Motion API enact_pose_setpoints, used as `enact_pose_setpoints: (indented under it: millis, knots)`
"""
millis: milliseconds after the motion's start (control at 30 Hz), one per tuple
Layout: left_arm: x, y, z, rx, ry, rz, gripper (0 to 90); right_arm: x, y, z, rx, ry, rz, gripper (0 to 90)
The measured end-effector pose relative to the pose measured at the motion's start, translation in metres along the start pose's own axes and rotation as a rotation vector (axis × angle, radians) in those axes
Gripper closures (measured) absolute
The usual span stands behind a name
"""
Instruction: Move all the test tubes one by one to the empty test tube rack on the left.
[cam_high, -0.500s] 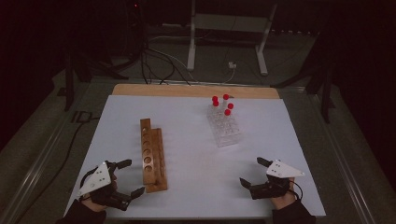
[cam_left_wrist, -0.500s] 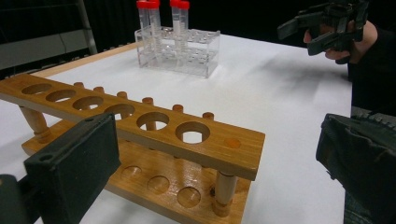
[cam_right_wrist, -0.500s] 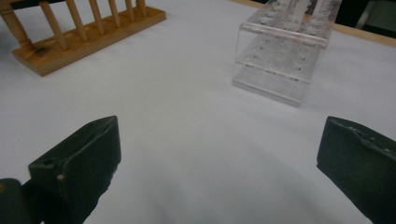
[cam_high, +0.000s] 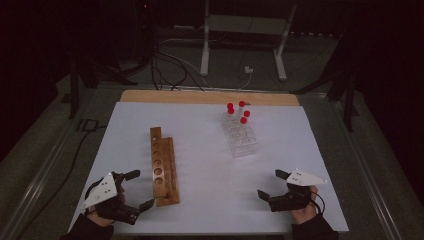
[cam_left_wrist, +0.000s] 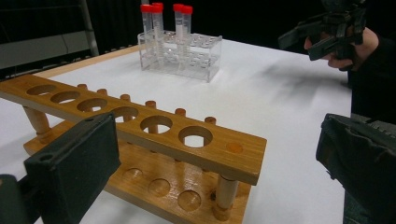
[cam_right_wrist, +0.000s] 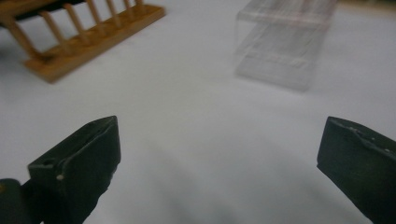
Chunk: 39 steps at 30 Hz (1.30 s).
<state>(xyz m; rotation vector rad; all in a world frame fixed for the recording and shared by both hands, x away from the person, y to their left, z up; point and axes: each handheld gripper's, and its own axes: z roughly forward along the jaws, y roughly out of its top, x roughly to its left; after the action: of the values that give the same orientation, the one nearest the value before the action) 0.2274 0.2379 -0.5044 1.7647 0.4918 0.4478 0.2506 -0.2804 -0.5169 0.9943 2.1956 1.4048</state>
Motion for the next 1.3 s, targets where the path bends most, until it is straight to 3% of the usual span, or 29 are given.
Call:
enact_pose_setpoints:
  millis: [167,400,600,867,1300]
  knots:
    - [-0.001,0.001,-0.001,-0.014,-0.003,-0.013,0.4,0.006,0.004,0.003,0.045,-0.014,-0.016,0.0]
    - [0.0,0.001,-0.001,-0.022,-0.009,-0.017,0.4,0.016,0.016,0.0,0.061,0.013,-0.031,0.0]
    - [0.001,0.0,-0.001,-0.03,-0.015,-0.021,0.4,0.02,0.039,-0.004,0.03,0.041,-0.052,0.0]
    - [0.001,0.0,-0.002,-0.029,-0.013,-0.022,0.4,0.015,0.065,-0.001,-0.014,0.052,-0.065,0.0]
    - [0.001,0.0,-0.002,-0.031,-0.013,-0.025,0.4,-0.007,0.104,0.025,-0.077,0.046,-0.052,0.0]
